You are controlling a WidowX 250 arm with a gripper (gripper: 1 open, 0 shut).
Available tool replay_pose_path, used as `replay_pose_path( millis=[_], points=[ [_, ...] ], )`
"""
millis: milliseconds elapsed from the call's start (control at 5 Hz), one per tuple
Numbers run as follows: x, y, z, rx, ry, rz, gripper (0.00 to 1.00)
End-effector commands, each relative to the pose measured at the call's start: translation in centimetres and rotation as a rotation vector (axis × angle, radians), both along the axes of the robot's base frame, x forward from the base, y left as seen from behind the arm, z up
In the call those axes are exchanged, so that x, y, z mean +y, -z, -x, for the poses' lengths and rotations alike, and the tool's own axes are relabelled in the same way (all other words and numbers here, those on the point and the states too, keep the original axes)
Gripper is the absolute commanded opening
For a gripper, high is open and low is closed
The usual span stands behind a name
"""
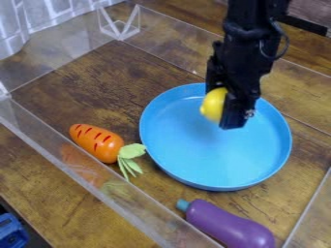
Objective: Put the lemon on the blue tray
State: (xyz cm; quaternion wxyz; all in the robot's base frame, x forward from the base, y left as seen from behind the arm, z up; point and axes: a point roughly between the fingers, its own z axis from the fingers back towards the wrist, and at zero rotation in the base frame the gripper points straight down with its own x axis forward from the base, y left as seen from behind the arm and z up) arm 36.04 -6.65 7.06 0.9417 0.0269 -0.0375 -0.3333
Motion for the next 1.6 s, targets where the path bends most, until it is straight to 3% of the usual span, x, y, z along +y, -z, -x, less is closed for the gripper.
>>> replay_pose_path(
  millis=[0, 400, 600, 1400],
  points=[
    [-0.6, -1.1, -1.1, -0.068, 0.023, 0.023, 0.00],
    [-1.0, 1.1, -1.9, -0.060, 0.023, 0.042, 0.00],
    [-1.2, 1.4, -2.0, -0.060, 0.017, 0.056, 1.00],
    [-1.6, 1.5, -2.0, -0.055, 0.015, 0.089, 1.00]
  ],
)
